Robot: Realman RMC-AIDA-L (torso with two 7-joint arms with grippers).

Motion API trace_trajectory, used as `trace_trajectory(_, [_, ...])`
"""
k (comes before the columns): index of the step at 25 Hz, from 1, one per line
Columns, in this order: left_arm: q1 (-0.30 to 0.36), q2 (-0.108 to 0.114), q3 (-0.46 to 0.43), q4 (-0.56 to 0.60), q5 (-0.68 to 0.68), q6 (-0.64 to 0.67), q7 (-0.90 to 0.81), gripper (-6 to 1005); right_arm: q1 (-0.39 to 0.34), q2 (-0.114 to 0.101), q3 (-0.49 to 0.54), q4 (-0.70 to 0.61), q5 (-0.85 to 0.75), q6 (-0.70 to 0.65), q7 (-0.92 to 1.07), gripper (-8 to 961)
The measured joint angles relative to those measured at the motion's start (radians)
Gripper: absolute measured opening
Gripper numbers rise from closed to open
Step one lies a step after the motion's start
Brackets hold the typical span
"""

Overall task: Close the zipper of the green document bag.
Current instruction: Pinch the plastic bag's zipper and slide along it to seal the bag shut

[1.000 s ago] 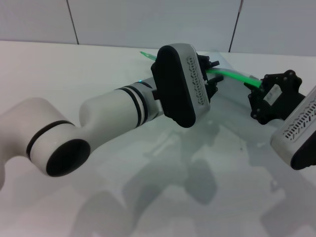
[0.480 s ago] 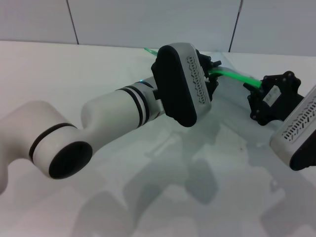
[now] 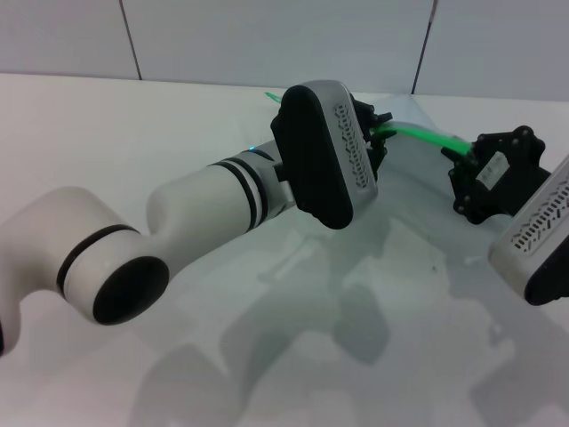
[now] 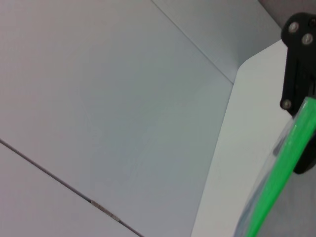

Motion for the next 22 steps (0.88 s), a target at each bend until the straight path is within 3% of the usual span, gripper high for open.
trace_trajectory(22, [0.009, -0.002, -0.035, 0.024, -0.010, 0.002, 0.010, 101, -0.020, 0.000, 0.014, -0.022, -0.003, 0.000, -0.003, 48])
